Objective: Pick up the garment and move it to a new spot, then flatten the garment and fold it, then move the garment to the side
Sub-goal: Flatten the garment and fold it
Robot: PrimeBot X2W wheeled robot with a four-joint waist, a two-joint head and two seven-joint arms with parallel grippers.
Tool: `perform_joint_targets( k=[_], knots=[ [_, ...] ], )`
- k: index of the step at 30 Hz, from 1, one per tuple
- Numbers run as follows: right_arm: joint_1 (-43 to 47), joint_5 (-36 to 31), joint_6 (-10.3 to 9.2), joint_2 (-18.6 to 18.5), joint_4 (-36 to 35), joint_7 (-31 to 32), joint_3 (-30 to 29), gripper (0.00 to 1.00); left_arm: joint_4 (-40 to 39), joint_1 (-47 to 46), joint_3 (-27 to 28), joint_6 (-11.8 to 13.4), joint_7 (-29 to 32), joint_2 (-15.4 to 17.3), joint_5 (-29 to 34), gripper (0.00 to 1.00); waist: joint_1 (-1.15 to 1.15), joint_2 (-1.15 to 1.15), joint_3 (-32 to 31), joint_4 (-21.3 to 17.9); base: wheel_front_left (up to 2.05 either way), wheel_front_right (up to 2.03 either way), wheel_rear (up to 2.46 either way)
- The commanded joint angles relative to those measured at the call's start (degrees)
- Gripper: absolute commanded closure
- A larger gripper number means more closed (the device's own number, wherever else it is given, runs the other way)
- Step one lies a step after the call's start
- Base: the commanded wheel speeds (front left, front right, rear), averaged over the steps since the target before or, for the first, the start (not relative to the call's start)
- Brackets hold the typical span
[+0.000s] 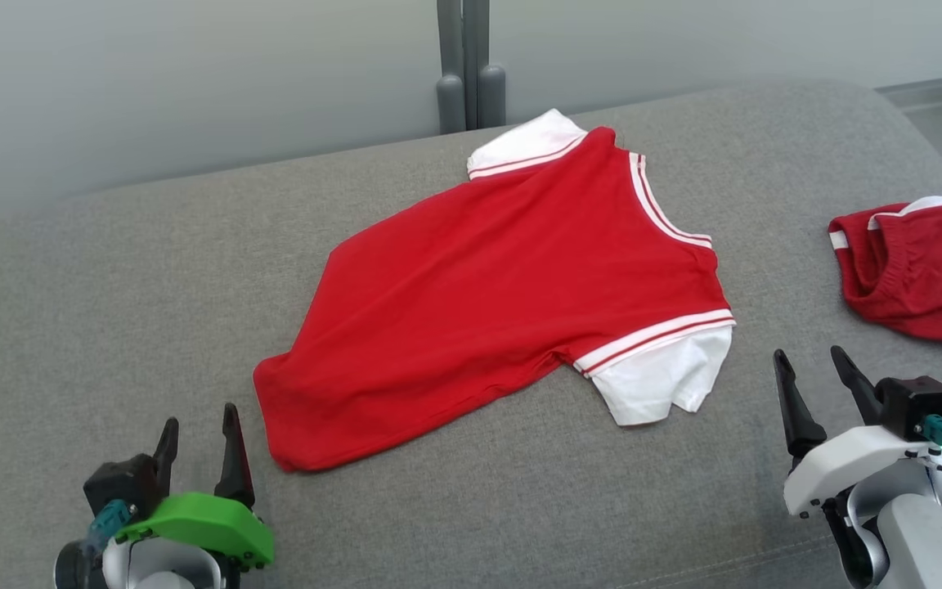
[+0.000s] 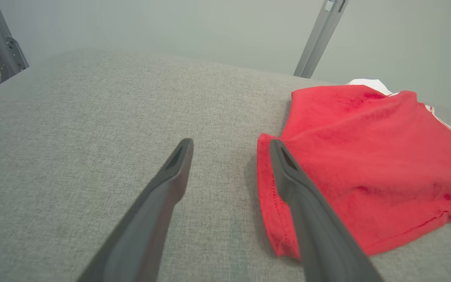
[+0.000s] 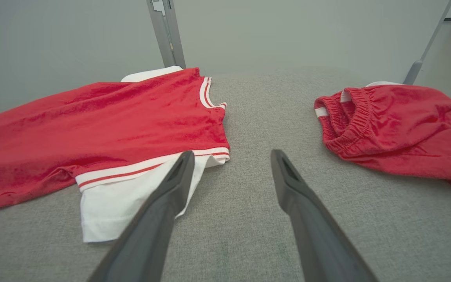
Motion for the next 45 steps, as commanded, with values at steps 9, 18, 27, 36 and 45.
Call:
perform_joint_targets(
  k=[9,18,27,36,45],
  knots=[
    [6.84,-3.83,-0.09,3.55,-7.39,-0.14,-3.06,0.0,-8.86,8.99,-4.98,2.28,0.01,0.29,4.7,0.0,0.0,0.0,-4.43,3.66,0.0,0.0,0.0],
    [10.29,-6.98,-0.08,5.96,-9.97,-0.14,-4.84,0.0,-11.92,11.82,-5.9,2.46,0.0,0.28,8.72,0.0,0.0,0.0,-5.23,5.87,0.0,0.0,0.0],
    [11.83,-8.75,-0.08,7.35,-9.78,-0.14,-6.54,0.0,-13.65,12.82,-6.89,2.19,0.0,0.31,13.33,0.0,0.0,0.0,-5.75,6.78,0.0,0.0,0.0],
    [11.83,-9.6,-0.08,7.65,-10.18,-0.14,-7.21,0.0,-14.09,12.91,-7.45,2.79,0.01,0.28,14.68,0.0,0.0,0.0,-5.42,6.89,0.0,0.0,0.0],
    [11.24,-8.94,-0.08,7.78,-8.87,-0.14,-7.4,0.0,-13.88,11.76,-8.04,2.61,0.01,0.27,13.75,0.0,0.0,0.0,-4.41,7.03,0.0,0.0,0.0]
  ],
)
